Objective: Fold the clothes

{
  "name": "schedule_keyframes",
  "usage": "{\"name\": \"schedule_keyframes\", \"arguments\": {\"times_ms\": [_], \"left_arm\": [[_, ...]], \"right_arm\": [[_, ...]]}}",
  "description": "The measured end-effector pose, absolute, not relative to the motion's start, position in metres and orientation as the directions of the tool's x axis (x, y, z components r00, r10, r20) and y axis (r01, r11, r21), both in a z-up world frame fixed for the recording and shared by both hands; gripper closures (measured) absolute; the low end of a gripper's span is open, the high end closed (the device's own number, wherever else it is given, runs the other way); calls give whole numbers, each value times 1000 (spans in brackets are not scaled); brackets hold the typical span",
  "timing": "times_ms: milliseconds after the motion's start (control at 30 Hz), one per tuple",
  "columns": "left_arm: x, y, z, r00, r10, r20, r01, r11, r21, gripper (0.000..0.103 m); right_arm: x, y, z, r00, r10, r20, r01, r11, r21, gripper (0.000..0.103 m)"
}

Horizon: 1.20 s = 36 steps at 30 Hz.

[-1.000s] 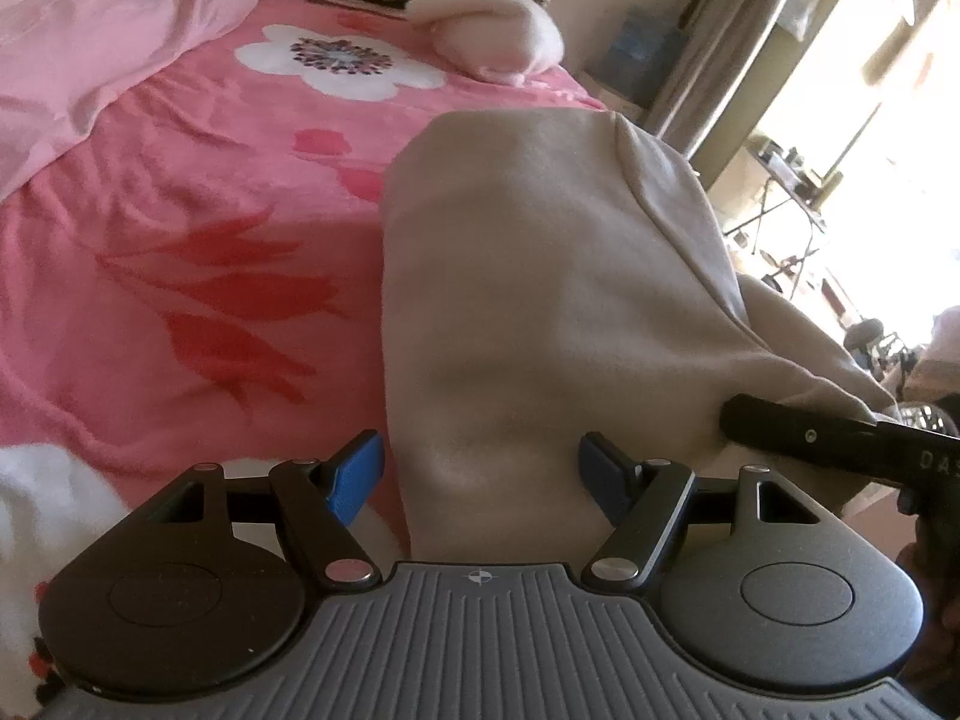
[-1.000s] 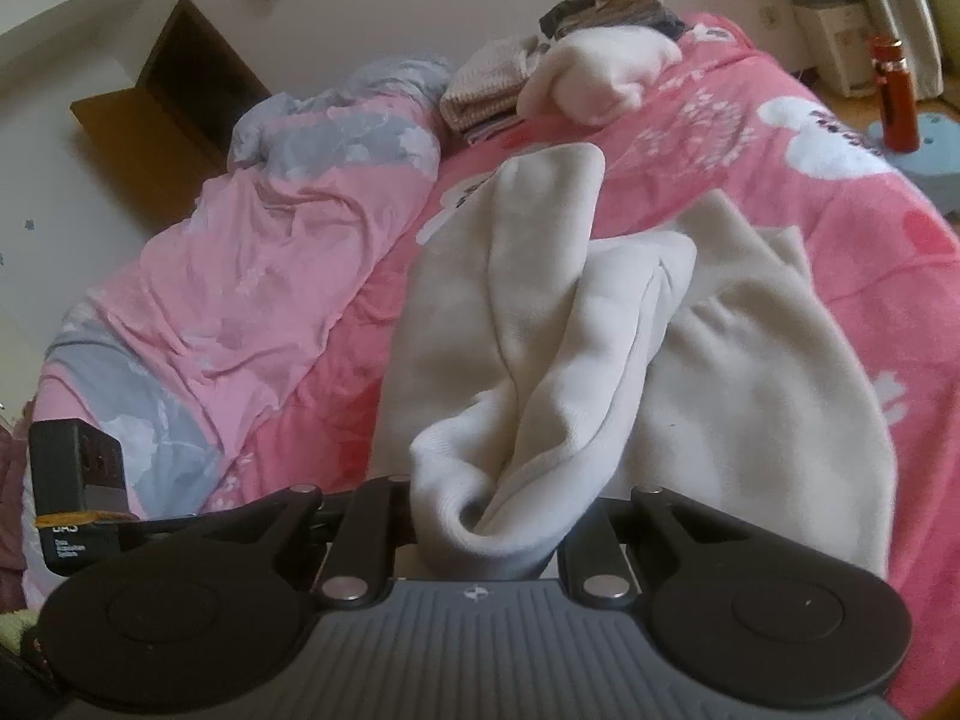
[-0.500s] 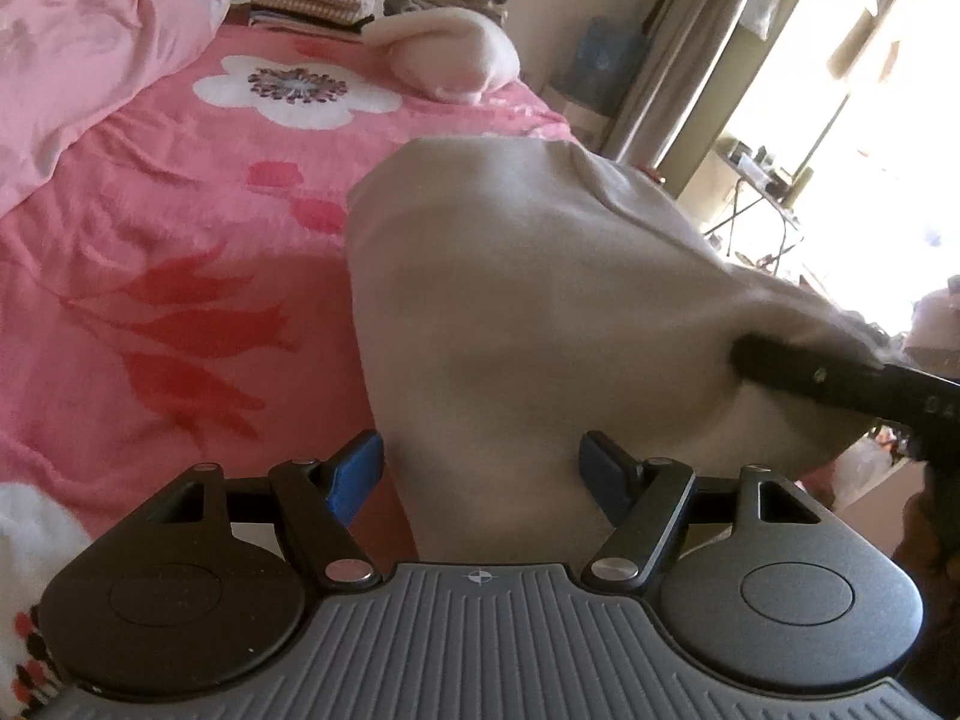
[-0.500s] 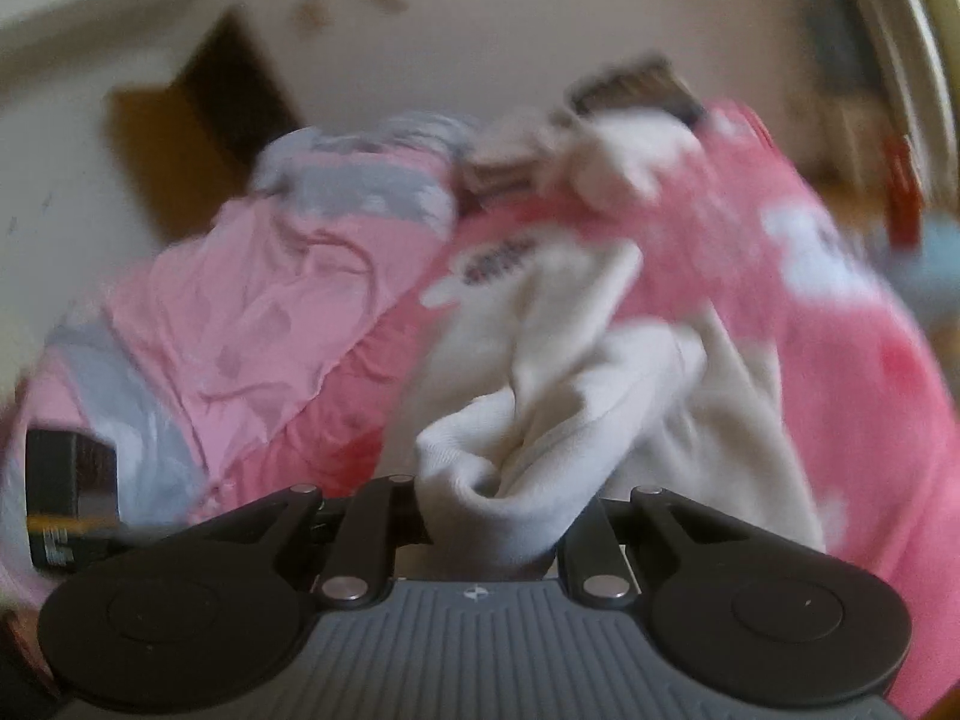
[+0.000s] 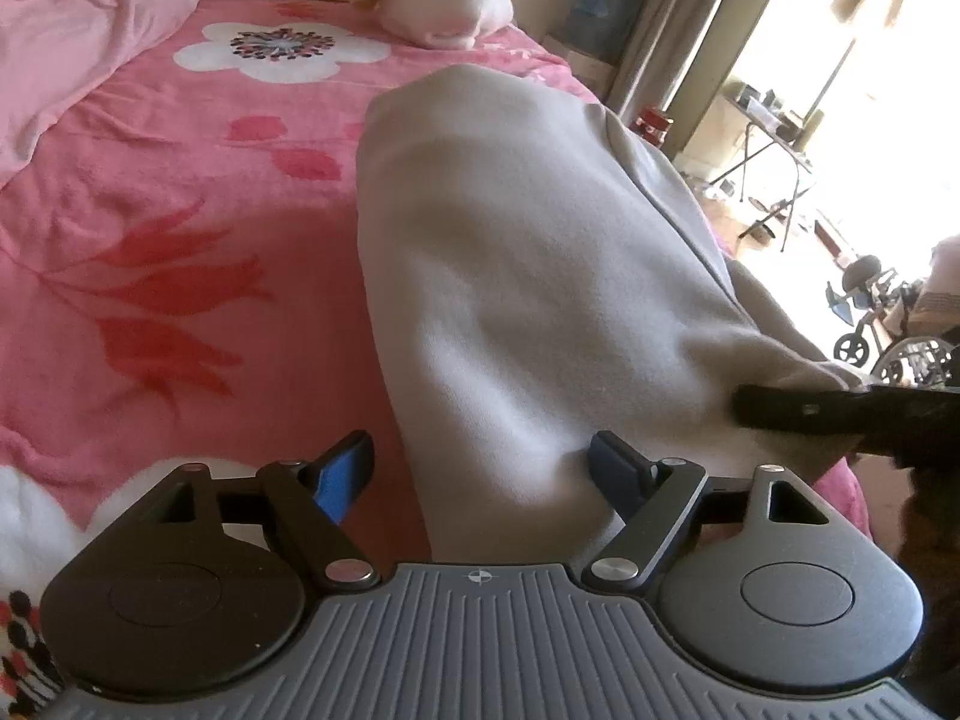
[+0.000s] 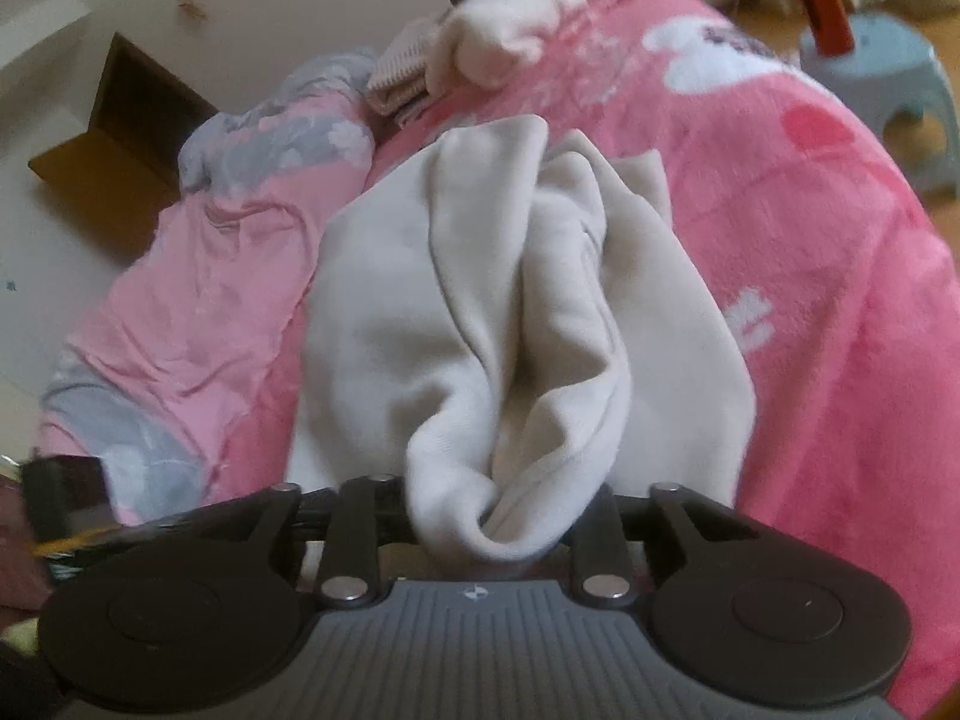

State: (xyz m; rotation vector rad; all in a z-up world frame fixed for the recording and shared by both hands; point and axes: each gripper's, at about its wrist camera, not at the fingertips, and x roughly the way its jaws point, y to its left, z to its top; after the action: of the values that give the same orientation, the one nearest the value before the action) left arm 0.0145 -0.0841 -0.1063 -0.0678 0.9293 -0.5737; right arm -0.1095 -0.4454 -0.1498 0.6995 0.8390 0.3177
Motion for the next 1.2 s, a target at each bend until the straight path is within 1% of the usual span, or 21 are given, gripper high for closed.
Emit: {"name": "schedule_keyframes", "arguments": {"times_ms": [100, 200, 300, 333, 367, 400, 567, 733, 833, 967, 1033, 1100, 1200], "left_arm": [[14, -86, -107, 456, -492, -741, 436, 850, -296, 23], [14, -88, -108, 448, -491, -747, 433, 850, -299, 23], [15, -89, -108, 441, -486, -755, 424, 854, -303, 23], [15, -89, -108, 439, -485, -756, 421, 855, -303, 23], [15, -89, -108, 438, -484, -758, 420, 856, -303, 23], [15, -89, -108, 438, -482, -759, 419, 856, -303, 23], [15, -89, -108, 436, -479, -762, 416, 858, -301, 23], [16, -88, -110, 431, -480, -764, 408, 859, -309, 20], [17, -88, -111, 430, -480, -765, 403, 860, -313, 18], [17, -88, -112, 429, -479, -766, 399, 861, -314, 17], [17, -88, -112, 430, -477, -766, 399, 862, -313, 16], [17, -88, -112, 433, -475, -767, 402, 863, -307, 16], [15, -91, -110, 441, -468, -765, 422, 861, -283, 17]], "right_arm": [[-116, -466, -134, 606, 535, -588, -12, 746, 666, 60], [-123, -490, -111, 613, 530, -586, -66, 774, 630, 60], [-119, -510, -94, 700, 466, -541, -59, 792, 607, 60], [-112, -512, -93, 714, 446, -539, -47, 800, 599, 60], [-102, -511, -93, 726, 421, -544, -42, 817, 575, 62], [-93, -510, -94, 737, 396, -548, -37, 833, 552, 66], [-34, -505, -121, 690, 409, -597, -17, 834, 551, 70], [-4, -499, -139, 639, 443, -628, -13, 823, 568, 70], [8, -497, -142, 627, 425, -653, -14, 844, 537, 69], [15, -497, -146, 619, 451, -643, -18, 826, 563, 68], [18, -494, -146, 620, 467, -631, -42, 822, 568, 70], [17, -488, -143, 634, 457, -624, -68, 837, 543, 92], [14, -480, -130, 689, 422, -589, -111, 864, 491, 94]]}}
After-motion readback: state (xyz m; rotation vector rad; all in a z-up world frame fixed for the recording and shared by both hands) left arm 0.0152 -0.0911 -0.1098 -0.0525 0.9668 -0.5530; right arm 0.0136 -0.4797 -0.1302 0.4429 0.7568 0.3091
